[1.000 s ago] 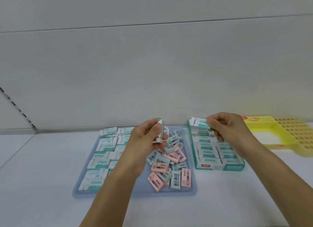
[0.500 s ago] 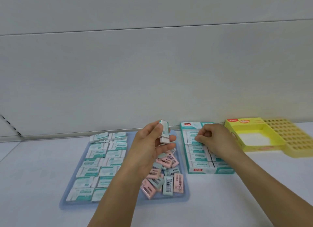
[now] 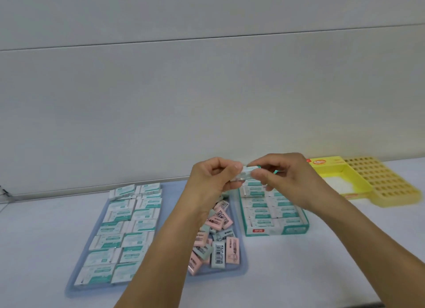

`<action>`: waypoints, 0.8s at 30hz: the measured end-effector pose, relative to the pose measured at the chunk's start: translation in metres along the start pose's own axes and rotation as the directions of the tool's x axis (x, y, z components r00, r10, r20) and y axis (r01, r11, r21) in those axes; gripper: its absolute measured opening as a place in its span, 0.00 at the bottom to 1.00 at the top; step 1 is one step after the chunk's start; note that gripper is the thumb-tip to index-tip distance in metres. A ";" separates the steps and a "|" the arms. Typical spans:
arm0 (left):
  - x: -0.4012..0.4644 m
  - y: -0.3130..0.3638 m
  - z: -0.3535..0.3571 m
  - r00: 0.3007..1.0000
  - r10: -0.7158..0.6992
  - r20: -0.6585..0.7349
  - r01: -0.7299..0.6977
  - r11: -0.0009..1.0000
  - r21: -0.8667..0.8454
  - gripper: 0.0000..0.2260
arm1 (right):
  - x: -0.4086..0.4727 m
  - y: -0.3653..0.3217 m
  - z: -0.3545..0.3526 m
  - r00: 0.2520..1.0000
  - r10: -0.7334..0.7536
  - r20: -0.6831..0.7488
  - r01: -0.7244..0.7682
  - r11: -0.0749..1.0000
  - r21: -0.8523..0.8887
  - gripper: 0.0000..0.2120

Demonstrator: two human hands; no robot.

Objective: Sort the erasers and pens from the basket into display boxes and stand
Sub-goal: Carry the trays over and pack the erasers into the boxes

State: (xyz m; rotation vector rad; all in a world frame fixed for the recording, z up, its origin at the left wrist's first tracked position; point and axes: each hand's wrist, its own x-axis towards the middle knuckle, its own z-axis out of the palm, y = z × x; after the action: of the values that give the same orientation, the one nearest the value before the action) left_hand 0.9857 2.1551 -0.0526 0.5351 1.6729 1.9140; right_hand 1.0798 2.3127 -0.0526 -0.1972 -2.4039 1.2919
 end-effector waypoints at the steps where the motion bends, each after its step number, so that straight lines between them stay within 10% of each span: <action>1: 0.004 0.000 0.003 1.000 0.024 -0.010 -0.024 0.997 0.071 0.05 | -0.001 0.005 -0.007 0.999 0.017 -0.045 -0.016 1.000 0.017 0.05; 3: 0.013 -0.006 0.006 0.991 0.136 0.016 -0.128 0.880 0.457 0.07 | -0.005 0.017 -0.020 0.992 0.015 -0.123 -0.021 0.999 -0.050 0.07; 5: 0.014 -0.017 0.010 0.956 0.189 0.225 -0.290 0.493 0.820 0.10 | -0.009 0.032 -0.031 0.990 0.018 -0.141 -0.043 0.984 -0.173 0.09; 7: 0.012 -0.030 0.014 0.902 0.111 0.417 -0.429 0.146 0.891 0.14 | -0.014 0.046 -0.037 0.993 0.040 -0.109 -0.067 0.964 -0.258 0.12; 9: 0.008 -0.039 0.017 0.890 0.025 0.455 -0.456 0.004 0.890 0.17 | -0.019 0.057 -0.036 0.997 0.031 -0.064 -0.051 0.944 -0.326 0.13; 24: 0.005 -0.050 0.020 0.911 0.050 0.410 -0.412 0.043 0.910 0.19 | -0.016 0.046 -0.018 0.995 0.073 0.073 0.026 0.509 -0.860 0.11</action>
State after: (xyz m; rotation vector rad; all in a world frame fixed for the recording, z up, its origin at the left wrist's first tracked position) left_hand 1.0010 2.1781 -0.0996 1.6014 2.6249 0.3211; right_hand 1.0989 2.3474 -0.0864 -0.4443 -2.9263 -0.0557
